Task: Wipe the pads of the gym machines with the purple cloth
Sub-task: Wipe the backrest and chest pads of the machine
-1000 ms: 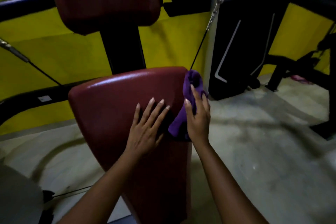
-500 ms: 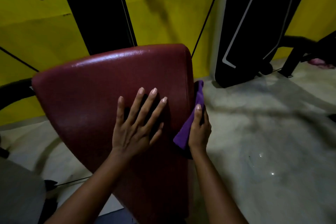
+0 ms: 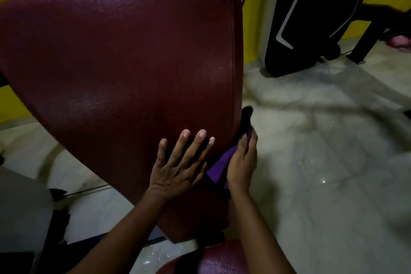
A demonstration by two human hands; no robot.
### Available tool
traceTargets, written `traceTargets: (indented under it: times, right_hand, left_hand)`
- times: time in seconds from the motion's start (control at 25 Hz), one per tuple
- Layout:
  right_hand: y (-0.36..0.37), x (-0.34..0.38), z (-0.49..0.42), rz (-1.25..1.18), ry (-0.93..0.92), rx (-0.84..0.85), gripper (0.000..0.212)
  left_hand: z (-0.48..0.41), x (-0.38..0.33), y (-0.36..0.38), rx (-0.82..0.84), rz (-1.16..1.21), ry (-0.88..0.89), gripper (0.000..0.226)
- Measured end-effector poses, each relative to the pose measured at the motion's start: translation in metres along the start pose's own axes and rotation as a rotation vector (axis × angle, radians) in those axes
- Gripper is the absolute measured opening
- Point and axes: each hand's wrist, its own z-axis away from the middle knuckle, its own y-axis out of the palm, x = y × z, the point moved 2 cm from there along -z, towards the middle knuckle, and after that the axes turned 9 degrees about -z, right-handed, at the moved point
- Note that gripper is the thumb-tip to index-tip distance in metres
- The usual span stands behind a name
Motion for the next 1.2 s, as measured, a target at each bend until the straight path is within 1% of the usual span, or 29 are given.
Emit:
traceTargets:
  times: [0.12, 0.24, 0.32, 0.4, 0.48, 0.56, 0.6, 0.64, 0.68, 0.72, 0.76, 0.8, 0.84, 0.88, 0.96, 1.04, 1.08, 1.12, 1.16, 1.2]
  right_hand:
    - [0.008, 0.009, 0.000, -0.032, -0.099, -0.061, 0.066]
    - [0.010, -0.026, 0.018, 0.012, -0.187, -0.166, 0.072]
    - [0.008, -0.067, 0.032, 0.072, -0.190, -0.208, 0.081]
    - [0.003, -0.113, 0.043, 0.137, -0.153, -0.210, 0.086]
    - [-0.007, -0.157, 0.053, 0.154, -0.041, -0.200, 0.085]
    - [-0.019, -0.195, 0.061, 0.113, 0.136, -0.190, 0.081]
    - [-0.024, -0.210, 0.063, 0.086, 0.236, -0.187, 0.075]
    - [-0.029, -0.222, 0.061, 0.064, 0.344, -0.181, 0.064]
    - [-0.032, -0.232, 0.058, 0.047, 0.462, -0.160, 0.052]
    - [-0.035, -0.237, 0.055, 0.041, 0.582, -0.134, 0.045]
    - [-0.038, -0.240, 0.053, 0.056, 0.683, -0.112, 0.043]
    - [-0.040, -0.240, 0.053, 0.080, 0.742, -0.086, 0.044]
    - [-0.040, -0.236, 0.054, 0.114, 0.757, -0.061, 0.044]
    - [-0.039, -0.229, 0.055, 0.162, 0.724, -0.045, 0.044]
    - [-0.034, -0.203, 0.055, 0.235, 0.521, -0.041, 0.044]
    - [-0.028, -0.163, 0.051, 0.194, 0.295, -0.039, 0.053]
    - [-0.026, -0.141, 0.048, 0.172, 0.211, -0.023, 0.057]
    - [-0.026, -0.121, 0.047, 0.150, 0.152, -0.006, 0.058]
    - [-0.028, -0.102, 0.048, 0.127, 0.117, 0.008, 0.058]
    - [-0.033, -0.085, 0.053, 0.105, 0.094, 0.021, 0.058]
  left_hand:
    - [0.000, -0.001, 0.001, -0.048, 0.012, 0.011, 0.066]
    - [0.009, -0.008, 0.000, -0.021, 0.169, -0.040, 0.064]
    - [0.041, -0.031, 0.004, 0.038, 0.224, 0.038, 0.066]
    - [0.082, -0.048, 0.013, 0.077, 0.166, 0.149, 0.067]
    - [0.107, -0.057, 0.022, 0.067, 0.108, 0.209, 0.066]
    - [0.112, -0.060, 0.026, 0.036, 0.091, 0.203, 0.065]
    - [0.112, -0.061, 0.026, 0.024, 0.083, 0.194, 0.065]
    - [0.112, -0.062, 0.027, 0.017, 0.078, 0.189, 0.066]
    - [0.113, -0.063, 0.027, 0.016, 0.077, 0.188, 0.067]
    - [0.113, -0.063, 0.028, 0.022, 0.077, 0.188, 0.067]
    - [0.114, -0.063, 0.028, 0.030, 0.077, 0.188, 0.067]
    - [0.114, -0.063, 0.026, 0.042, 0.079, 0.190, 0.066]
    - [0.114, -0.062, 0.024, 0.064, 0.080, 0.192, 0.065]
    - [0.114, -0.061, 0.022, 0.091, 0.093, 0.194, 0.065]
    - [0.110, -0.058, 0.018, 0.153, 0.139, 0.205, 0.061]
    - [0.106, -0.053, 0.009, 0.245, 0.195, 0.203, 0.058]
    - [0.103, -0.051, 0.001, 0.293, 0.246, 0.190, 0.058]
    - [0.099, -0.048, -0.010, 0.345, 0.334, 0.157, 0.059]
    - [0.094, -0.045, -0.024, 0.400, 0.467, 0.083, 0.059]
    - [0.090, -0.040, -0.039, 0.456, 0.642, -0.048, 0.060]
